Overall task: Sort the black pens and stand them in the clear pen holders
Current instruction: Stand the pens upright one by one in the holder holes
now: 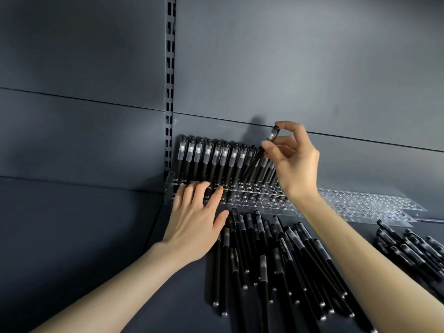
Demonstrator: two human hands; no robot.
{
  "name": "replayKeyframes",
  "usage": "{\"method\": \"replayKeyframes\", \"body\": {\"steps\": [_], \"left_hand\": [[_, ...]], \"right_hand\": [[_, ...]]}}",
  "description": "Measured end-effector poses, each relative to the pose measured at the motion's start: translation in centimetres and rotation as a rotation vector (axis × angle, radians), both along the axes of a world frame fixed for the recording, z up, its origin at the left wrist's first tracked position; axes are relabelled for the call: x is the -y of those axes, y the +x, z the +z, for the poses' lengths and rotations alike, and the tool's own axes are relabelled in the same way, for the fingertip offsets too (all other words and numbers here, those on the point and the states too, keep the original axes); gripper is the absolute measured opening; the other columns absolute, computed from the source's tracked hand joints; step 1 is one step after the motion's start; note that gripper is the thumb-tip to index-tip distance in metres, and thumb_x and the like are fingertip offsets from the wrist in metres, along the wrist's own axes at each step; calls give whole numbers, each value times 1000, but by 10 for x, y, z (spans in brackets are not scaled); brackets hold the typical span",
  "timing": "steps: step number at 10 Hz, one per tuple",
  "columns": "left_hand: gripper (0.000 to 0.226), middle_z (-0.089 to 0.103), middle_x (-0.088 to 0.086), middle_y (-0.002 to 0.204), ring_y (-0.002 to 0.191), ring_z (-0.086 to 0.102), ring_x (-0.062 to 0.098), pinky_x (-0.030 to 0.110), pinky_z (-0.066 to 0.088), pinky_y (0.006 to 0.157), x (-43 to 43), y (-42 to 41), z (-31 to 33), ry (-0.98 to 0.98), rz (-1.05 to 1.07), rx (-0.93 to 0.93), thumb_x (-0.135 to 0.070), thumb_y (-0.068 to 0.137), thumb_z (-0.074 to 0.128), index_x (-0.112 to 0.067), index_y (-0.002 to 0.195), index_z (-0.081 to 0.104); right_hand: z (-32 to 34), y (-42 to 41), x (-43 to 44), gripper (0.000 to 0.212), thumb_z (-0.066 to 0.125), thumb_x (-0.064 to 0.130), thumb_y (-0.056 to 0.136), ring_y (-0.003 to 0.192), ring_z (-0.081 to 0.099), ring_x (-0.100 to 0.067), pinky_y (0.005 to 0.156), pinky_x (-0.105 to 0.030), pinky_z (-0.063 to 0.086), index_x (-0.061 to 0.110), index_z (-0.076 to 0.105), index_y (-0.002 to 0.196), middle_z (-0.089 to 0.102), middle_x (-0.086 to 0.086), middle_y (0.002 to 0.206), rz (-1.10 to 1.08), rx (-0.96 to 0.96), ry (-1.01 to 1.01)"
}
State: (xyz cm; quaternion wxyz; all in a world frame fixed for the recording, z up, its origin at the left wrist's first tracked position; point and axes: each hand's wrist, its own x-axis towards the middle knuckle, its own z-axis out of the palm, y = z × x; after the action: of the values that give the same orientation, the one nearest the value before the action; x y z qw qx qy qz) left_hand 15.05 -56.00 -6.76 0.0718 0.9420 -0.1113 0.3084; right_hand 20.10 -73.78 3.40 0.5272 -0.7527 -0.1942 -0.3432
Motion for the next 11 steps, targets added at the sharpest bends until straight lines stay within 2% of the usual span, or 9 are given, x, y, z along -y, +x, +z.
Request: {"method": "replayKeyframes", "body": {"steps": [2,3,4,5,6,7,8,10,11], "left_hand": [[54,58,10,116,106,55,29,50,45,93,0,0,-1,16,36,-18,-45,90,31,-14,123,60],[54,58,9,116,106,56,29,49,46,92,0,0,-1,18,40,-22,-45,91,31,-14,124,60],[53,58,9,116,105,57,29,48,47,91,0,-1,0,21,41,-28,-44,91,31,-14,123,60],[53,58,10,116,105,58,30,49,47,90,1,-1,0,19,44,-37,-44,91,31,-13,123,60],[53,58,10,116,105,58,30,49,47,91,2,-1,1,18,50,-50,-44,91,31,-13,124,60],[53,59,10,116,105,58,30,48,48,89,3,-2,1,22,59,-56,-44,91,31,-14,123,61],[53,59,10,116,104,59,30,47,49,88,3,-3,2,29,60,-55,-44,91,31,-14,123,61],[54,59,10,116,107,59,30,47,50,87,4,-4,2,40,63,-76,-45,91,31,-13,122,62],[55,60,11,116,108,59,31,48,50,87,4,-5,4,38,68,-111,-45,91,31,-12,122,62]], "right_hand": [[-14,10,-5,28,68,16,86,73,68,-19,76,-39,56,27,54,108,67,7,76,-7,-28,-96],[-18,11,-5,29,68,17,86,73,67,-23,70,-29,54,20,59,113,68,0,78,-15,-46,-184],[-18,11,-3,32,65,13,88,77,67,-14,81,-26,53,14,60,119,67,8,78,-40,-34,-288],[-16,11,-3,33,63,8,89,79,68,-12,88,-34,53,12,59,122,64,13,76,-38,-22,-355],[-12,13,-3,29,63,11,90,76,67,-15,88,-40,51,14,55,118,66,10,76,-43,-32,-399],[-8,13,-1,25,63,8,90,74,68,-19,80,-37,54,13,54,113,70,0,78,-24,-49,-422],[-7,13,0,26,62,6,90,74,68,-17,79,-32,53,11,54,114,71,-2,78,-27,-72,-456],[-16,12,0,27,60,6,91,72,68,-20,78,-37,55,11,53,116,72,-4,79,-32,-90,-456],[-18,11,1,29,60,6,91,72,68,-18,77,-34,55,11,53,118,72,-4,81,-51,-72,-468]]}}
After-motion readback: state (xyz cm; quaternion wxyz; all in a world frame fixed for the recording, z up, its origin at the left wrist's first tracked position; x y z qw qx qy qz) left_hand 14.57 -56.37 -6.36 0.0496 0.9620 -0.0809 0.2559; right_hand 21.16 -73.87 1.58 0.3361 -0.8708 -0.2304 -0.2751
